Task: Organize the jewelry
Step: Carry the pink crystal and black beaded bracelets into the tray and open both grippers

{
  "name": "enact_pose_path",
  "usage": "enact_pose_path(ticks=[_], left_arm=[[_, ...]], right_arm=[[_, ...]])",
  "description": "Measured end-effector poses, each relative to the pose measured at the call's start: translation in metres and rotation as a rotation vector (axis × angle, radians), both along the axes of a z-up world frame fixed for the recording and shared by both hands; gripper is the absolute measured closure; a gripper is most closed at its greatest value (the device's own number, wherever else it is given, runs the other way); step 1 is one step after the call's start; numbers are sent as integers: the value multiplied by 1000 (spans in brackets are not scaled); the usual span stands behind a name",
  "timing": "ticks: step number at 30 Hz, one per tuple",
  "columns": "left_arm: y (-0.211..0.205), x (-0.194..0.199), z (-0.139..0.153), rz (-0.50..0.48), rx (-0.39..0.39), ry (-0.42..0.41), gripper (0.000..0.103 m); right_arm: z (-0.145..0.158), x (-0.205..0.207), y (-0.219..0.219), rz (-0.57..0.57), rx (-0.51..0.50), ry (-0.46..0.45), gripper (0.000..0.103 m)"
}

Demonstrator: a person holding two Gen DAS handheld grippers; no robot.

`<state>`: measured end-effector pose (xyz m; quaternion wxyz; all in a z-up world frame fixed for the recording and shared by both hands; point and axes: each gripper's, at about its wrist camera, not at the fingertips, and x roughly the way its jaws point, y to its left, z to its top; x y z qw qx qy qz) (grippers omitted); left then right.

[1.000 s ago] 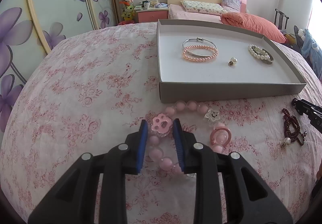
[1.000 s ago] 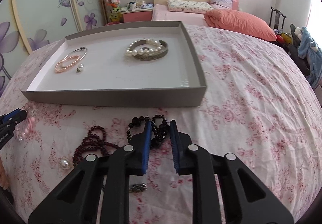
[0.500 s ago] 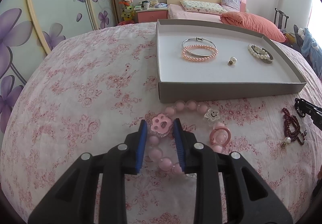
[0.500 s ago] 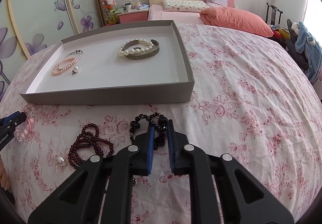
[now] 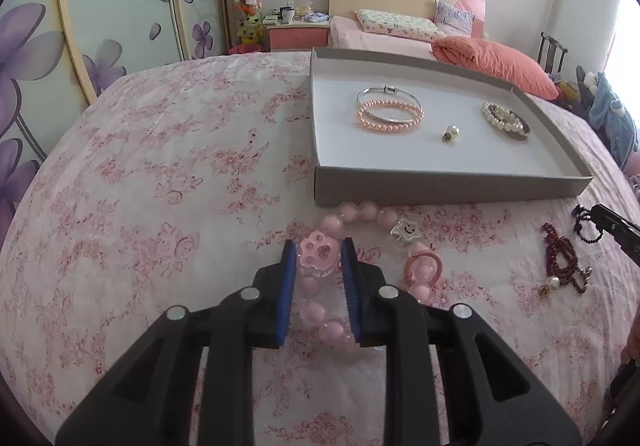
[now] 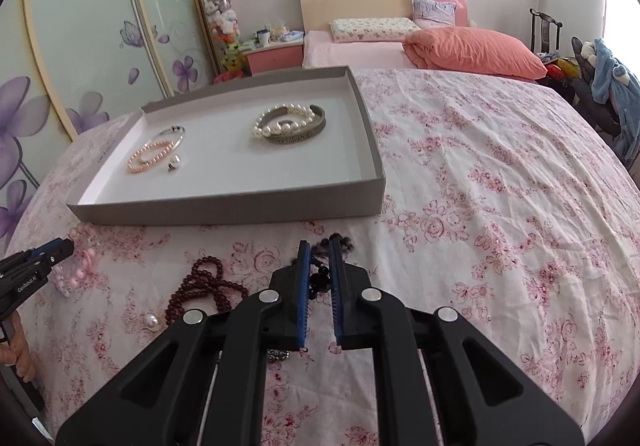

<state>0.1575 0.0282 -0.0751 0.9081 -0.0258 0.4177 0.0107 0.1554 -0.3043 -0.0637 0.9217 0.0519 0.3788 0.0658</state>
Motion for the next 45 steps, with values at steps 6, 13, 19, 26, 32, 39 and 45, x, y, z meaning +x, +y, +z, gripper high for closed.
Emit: enact_pose_path(ticks=[6,13,19,26,32,39,45], left_arm=[[8,-9,15,-4,-93,-68,80],[10,-20,32,-22,-181,-125,80],[6,-27,43,-42,-216,-155,80],[2,-32,57,-61,-247,-187,80],[-4,-38,67,-69,-261,-215,80],[-10,-47,80,-55,-269,-264,80],[-20,-56,93,-64,-227,-312,80]], right_arm=[[14,-5,0,9,44,-47,93],[23,-11,6,27,72,-83,93],[28,-14,11,44,82,-106,93],[36,-18,12,55,100,-137,93],[45,-22,16,65,105,-168,93],[58,-29,21,78,106,-218,93],[69,-37,26,82,100,-269,93]])
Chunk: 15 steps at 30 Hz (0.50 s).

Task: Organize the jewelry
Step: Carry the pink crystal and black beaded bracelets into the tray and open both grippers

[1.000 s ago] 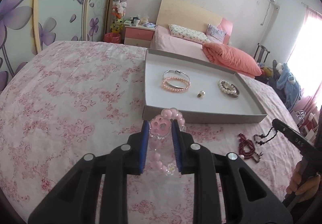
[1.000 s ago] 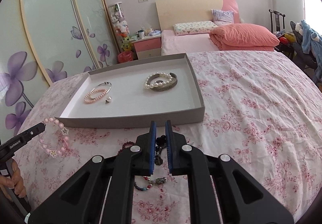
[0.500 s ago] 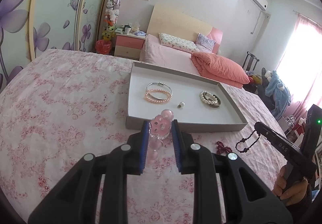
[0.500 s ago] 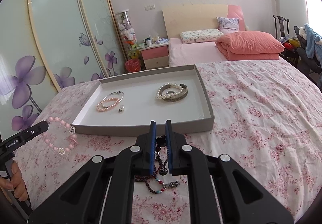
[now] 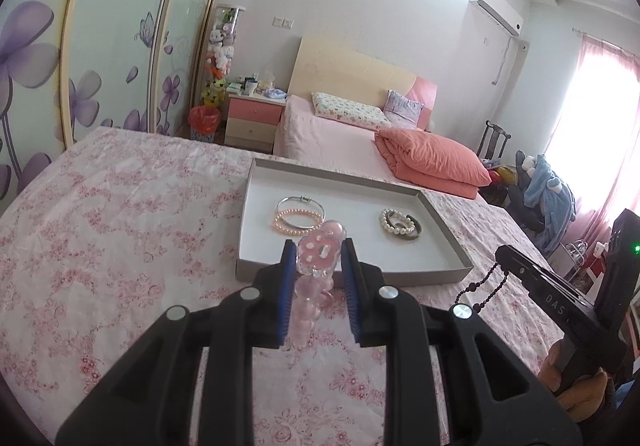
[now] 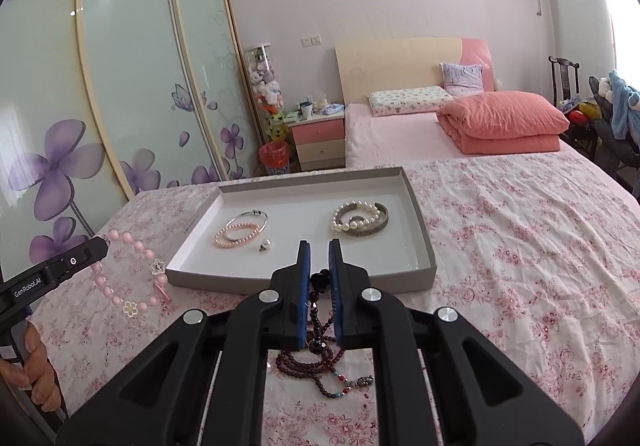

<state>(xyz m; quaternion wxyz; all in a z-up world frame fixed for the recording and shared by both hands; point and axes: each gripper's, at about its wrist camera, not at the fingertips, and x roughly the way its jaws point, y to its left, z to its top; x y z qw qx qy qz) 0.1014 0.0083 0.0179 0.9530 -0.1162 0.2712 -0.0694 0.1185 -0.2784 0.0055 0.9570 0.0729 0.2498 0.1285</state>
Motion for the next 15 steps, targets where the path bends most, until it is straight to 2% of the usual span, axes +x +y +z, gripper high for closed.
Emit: enact_pose_path(ticks=[7,15], left_arm=[[-11,0,11,2,59,-41,80],[-16,13,16,2,89,-46,80]], right_arm=[[12,-2,5,5,-13,-50,93],[26,6,13,25,-27,-88,93]])
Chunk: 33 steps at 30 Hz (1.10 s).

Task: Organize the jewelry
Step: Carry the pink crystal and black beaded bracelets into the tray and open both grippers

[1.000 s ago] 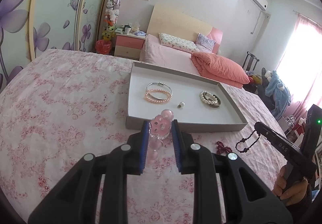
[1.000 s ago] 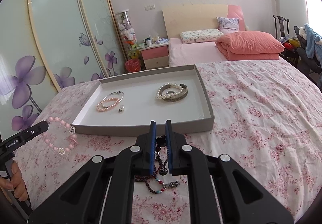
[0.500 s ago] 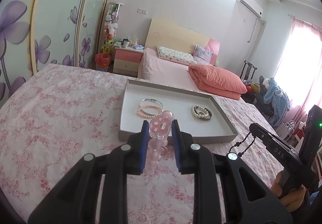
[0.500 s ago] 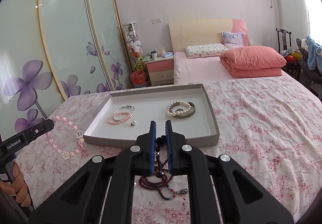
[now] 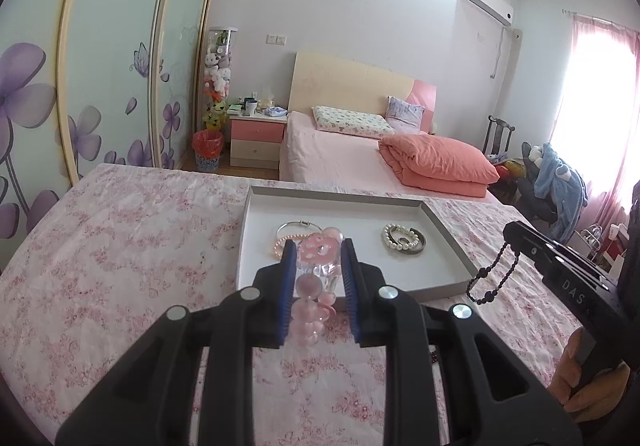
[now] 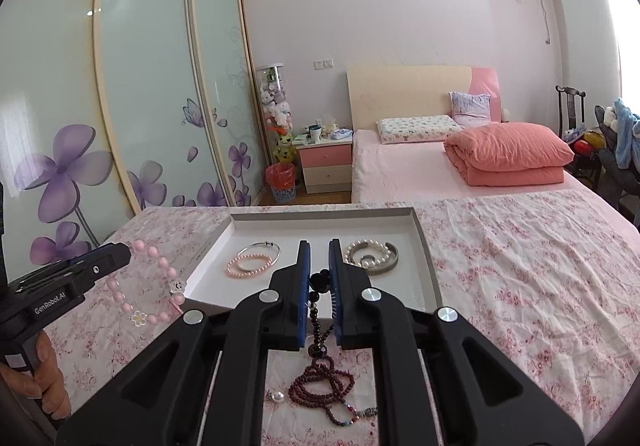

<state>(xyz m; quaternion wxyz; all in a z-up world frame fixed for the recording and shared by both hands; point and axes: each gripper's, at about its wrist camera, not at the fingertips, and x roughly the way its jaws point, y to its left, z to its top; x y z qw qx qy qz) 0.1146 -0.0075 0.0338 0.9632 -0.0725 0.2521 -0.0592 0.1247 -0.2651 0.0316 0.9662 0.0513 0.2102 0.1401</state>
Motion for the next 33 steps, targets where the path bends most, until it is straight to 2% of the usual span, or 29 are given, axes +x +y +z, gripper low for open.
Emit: enact_pose_path(ticks=[16,26,33], left_arm=[[-5,59,3,13,41,-2,80],[-7,110,-15,25,67,32,80],[-8,141,-30,27,50,78,80]], right_arm=[[11,50,8,-8,-24,-28,93],[-22,105,5,-29,-16,86,93],[-44,132,10,-14,-20,151,93]])
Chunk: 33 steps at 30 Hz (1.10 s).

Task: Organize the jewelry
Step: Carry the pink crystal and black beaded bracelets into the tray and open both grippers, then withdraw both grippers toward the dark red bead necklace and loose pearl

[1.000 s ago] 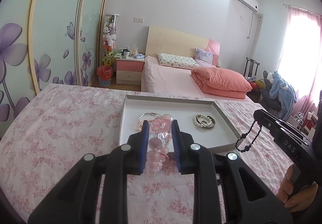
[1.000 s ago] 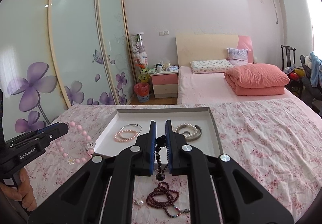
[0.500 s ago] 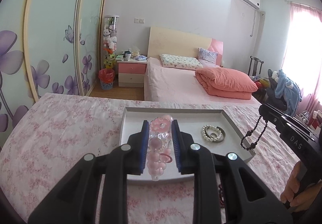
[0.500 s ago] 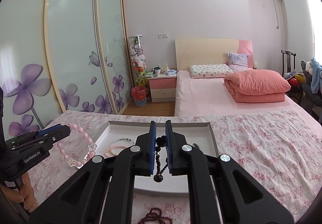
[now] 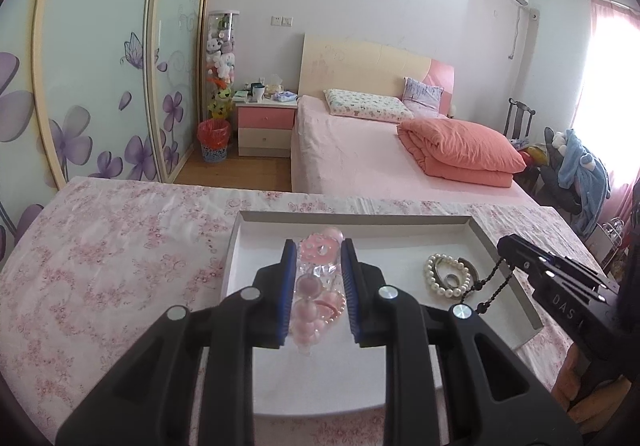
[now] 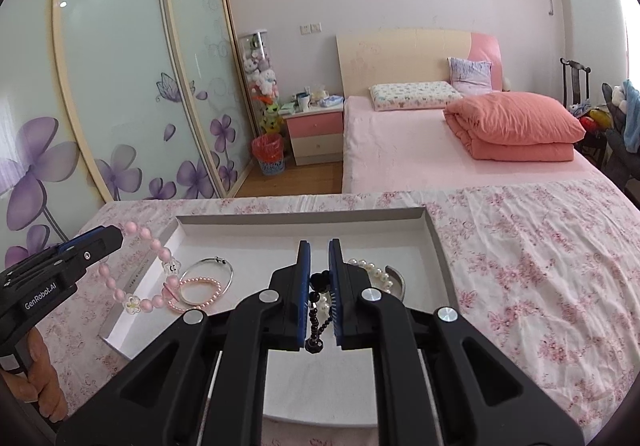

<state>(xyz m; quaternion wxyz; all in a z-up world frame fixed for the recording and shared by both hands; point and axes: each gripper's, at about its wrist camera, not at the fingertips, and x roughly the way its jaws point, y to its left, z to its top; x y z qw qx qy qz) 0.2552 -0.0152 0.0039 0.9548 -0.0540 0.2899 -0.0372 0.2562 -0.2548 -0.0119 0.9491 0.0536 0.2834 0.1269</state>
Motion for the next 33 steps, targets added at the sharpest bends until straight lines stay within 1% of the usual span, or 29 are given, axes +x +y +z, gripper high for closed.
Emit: enact_pose_path(ticks=[8,10,11,12,13,15,22,25,30,33], left_arm=[[-3,25,-12,4,-5,34,80],[-3,29,-14,6,-18,30,79],[-2,28,-14,11,-21,25,78],[0,28,-15,12,-30,26,76],[2,28,-15,15,-35,28,74],[5,26,-17,24,-34,28,73],[15,18,-15,48,-39,34,69],[15,12,-11,52,-35,29,68],[16,-2,-7,54,-27,24,67],[18,-18,-7,47,-25,22,65]], right_arm=[[-5,22,6,-6,6,26,92],[-5,24,5,-22,1,34,89],[-6,23,4,-26,2,36,74],[-6,20,1,-33,1,27,56],[-5,18,1,-35,-3,18,52],[-6,16,0,-36,-18,13,52],[-8,11,-4,-43,-14,20,52],[-6,6,-4,-42,-14,15,52],[-2,-12,-3,-33,-23,8,52],[-2,-25,-5,-24,-32,10,52]])
